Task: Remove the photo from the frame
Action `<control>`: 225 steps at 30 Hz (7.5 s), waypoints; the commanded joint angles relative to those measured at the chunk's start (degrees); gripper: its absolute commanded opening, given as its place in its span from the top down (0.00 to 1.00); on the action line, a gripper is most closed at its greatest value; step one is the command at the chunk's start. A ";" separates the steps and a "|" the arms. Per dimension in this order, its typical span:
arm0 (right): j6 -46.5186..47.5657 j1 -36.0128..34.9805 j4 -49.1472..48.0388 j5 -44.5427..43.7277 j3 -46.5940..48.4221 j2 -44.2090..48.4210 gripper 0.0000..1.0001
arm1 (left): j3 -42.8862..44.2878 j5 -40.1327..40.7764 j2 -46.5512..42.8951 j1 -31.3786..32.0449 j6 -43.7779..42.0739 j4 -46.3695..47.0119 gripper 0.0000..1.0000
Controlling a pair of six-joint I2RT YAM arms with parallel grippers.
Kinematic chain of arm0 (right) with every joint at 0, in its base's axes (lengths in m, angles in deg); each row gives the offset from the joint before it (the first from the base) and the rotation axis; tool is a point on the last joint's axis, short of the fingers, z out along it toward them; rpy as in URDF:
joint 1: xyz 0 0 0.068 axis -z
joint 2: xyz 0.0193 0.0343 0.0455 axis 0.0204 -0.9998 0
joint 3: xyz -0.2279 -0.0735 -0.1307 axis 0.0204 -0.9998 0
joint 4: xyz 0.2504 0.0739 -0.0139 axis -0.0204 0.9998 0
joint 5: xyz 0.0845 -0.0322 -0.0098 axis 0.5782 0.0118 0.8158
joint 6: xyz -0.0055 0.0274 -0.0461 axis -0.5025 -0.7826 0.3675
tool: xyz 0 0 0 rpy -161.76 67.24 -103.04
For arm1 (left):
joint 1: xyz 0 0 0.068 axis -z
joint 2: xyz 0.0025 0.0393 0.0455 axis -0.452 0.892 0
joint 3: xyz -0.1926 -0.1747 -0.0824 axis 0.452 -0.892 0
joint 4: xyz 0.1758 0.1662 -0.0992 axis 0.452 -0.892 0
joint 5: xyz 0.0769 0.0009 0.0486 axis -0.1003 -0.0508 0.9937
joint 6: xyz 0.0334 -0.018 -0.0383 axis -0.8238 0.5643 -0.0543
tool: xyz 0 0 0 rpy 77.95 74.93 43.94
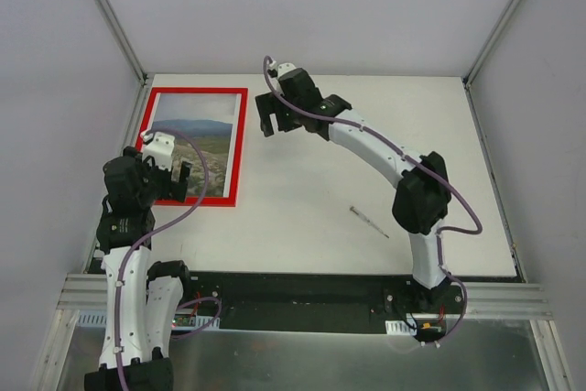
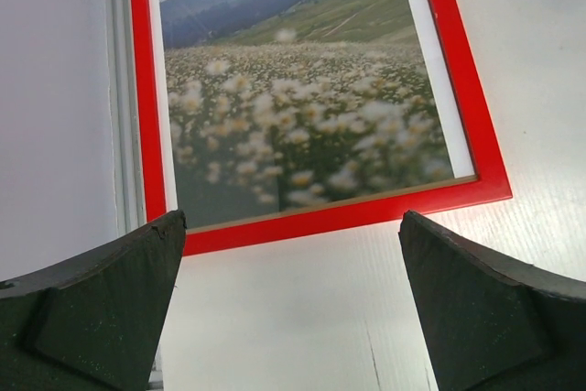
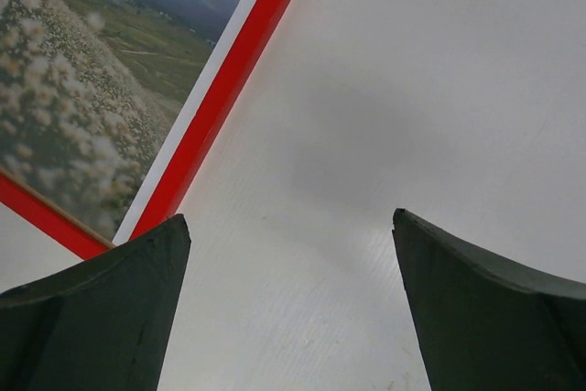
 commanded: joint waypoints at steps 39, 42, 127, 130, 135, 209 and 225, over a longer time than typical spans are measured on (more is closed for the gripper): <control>-14.87 -11.38 6.62 -7.43 29.49 -33.99 0.28 | -5.12 -0.28 -5.91 -3.28 2.60 0.51 0.01; -14.52 -11.82 6.79 -8.66 29.85 -34.87 0.29 | -5.04 -0.36 -5.74 -3.28 2.68 0.51 0.01; -12.50 20.96 4.86 6.01 -26.84 8.63 0.99 | 5.95 16.42 47.44 59.47 -12.70 22.39 0.01; -12.50 21.05 5.04 6.63 -26.14 8.64 0.99 | 5.42 17.65 49.01 61.58 -13.22 23.97 0.01; -12.41 21.05 5.56 6.80 -25.00 8.81 0.99 | 4.55 20.72 52.09 64.92 -14.89 26.26 0.01; -9.24 19.73 13.74 2.93 -11.55 -9.38 0.69 | -8.47 39.27 60.27 75.65 -22.89 61.07 0.04; -11.53 21.75 14.53 10.14 -9.53 -4.90 1.00 | -5.39 38.66 63.87 75.65 -25.00 59.75 0.01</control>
